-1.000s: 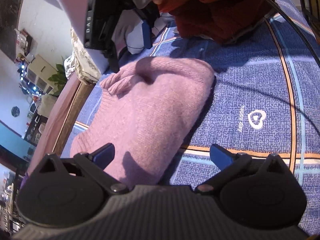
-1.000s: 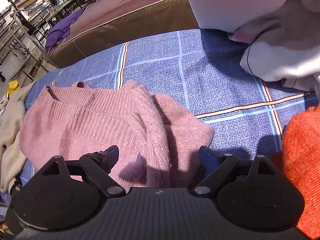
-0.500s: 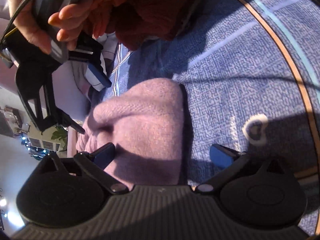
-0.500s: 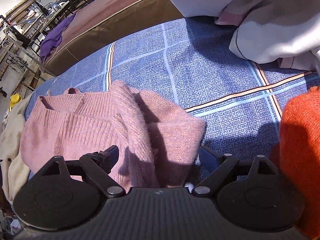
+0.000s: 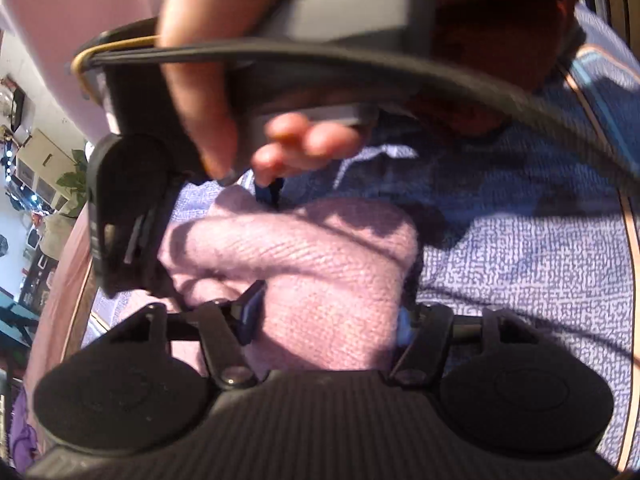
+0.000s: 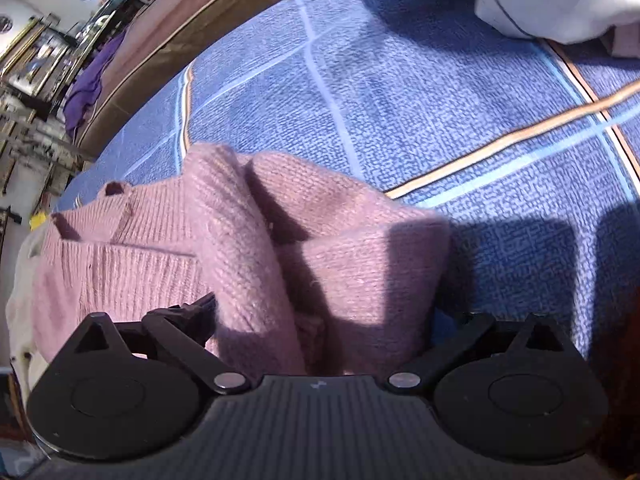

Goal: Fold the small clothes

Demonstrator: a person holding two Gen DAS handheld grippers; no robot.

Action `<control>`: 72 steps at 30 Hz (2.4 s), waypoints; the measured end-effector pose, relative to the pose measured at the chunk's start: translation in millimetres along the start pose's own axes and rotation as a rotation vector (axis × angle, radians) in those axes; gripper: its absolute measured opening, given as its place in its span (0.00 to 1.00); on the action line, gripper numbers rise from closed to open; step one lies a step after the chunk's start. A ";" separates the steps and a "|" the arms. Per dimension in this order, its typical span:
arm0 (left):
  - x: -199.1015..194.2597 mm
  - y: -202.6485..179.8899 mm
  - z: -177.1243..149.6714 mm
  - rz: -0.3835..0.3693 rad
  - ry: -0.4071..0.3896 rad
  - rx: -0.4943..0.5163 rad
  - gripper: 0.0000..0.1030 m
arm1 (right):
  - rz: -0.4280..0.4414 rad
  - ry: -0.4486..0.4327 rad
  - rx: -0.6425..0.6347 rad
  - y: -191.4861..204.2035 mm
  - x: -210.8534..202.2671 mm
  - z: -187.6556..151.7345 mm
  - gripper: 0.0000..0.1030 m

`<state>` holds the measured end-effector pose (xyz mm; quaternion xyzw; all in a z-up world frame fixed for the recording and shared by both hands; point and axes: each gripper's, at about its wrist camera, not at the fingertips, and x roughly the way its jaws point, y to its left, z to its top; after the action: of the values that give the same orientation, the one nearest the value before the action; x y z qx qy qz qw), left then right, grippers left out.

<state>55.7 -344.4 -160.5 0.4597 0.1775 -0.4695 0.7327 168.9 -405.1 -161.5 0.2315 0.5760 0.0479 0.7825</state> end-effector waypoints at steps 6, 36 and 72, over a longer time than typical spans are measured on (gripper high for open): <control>-26.6 65.5 -12.8 -0.090 -0.118 -0.320 0.47 | 0.186 -0.081 0.078 -10.5 -43.1 0.9 0.59; -202.6 240.7 -382.6 -0.040 -0.369 -1.397 0.52 | 0.476 -0.106 -0.377 351.1 23.5 5.3 0.81; -228.3 232.5 -272.9 0.062 -0.121 -0.999 0.84 | -0.010 -0.451 -0.587 279.4 -8.9 -102.6 1.00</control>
<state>187.1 36.5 -25.2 0.0298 0.3241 -0.3307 0.8858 124.7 -128.5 -60.6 -0.0009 0.3520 0.1547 0.9231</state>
